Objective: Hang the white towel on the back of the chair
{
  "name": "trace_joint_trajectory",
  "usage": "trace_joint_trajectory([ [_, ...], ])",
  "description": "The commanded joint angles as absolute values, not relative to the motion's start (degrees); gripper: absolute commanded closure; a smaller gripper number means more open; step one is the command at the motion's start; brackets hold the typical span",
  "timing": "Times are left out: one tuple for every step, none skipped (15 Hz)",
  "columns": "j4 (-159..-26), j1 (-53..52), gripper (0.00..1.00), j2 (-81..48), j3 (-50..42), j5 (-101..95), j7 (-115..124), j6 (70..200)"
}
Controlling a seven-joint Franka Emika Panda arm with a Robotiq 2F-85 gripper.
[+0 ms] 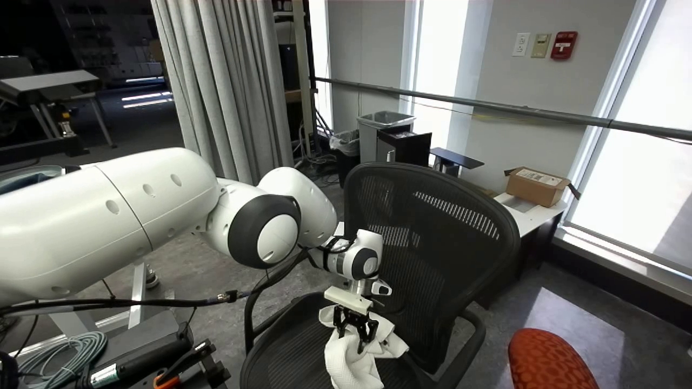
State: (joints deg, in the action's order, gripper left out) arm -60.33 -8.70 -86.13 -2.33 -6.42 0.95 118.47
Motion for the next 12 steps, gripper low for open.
trace_joint_trajectory([
  [-58.01,-8.32,0.58,-86.01,-2.85,-7.18,1.32,115.76],
  [-57.77,-8.11,0.65,-85.78,-2.90,-7.13,1.16,115.71],
  [-57.62,-7.94,0.73,-85.57,-2.87,-7.07,1.07,115.81],
  [-57.53,-7.70,0.80,-85.39,-2.74,-7.01,0.82,116.19],
  [-57.34,-7.61,0.89,-85.20,-2.69,-6.94,0.84,116.06],
  [-56.94,-7.22,0.96,-85.32,-2.39,-6.69,0.41,115.98],
  [-53.51,-7.01,1.00,-87.31,-2.34,-6.46,0.17,114.81],
  [-54.80,-6.93,1.00,-86.27,-2.25,-6.47,0.20,115.46],
  [-56.22,-6.92,1.00,-85.03,-2.11,-6.51,0.23,116.29],
  [-54.97,-7.03,1.00,-85.36,-2.06,-6.47,0.35,116.47],
  [-53.99,-7.26,0.99,-85.63,-2.42,-5.99,0.18,116.81],
  [-54.12,-7.51,0.99,-84.72,-2.54,-6.13,0.45,117.79],
])
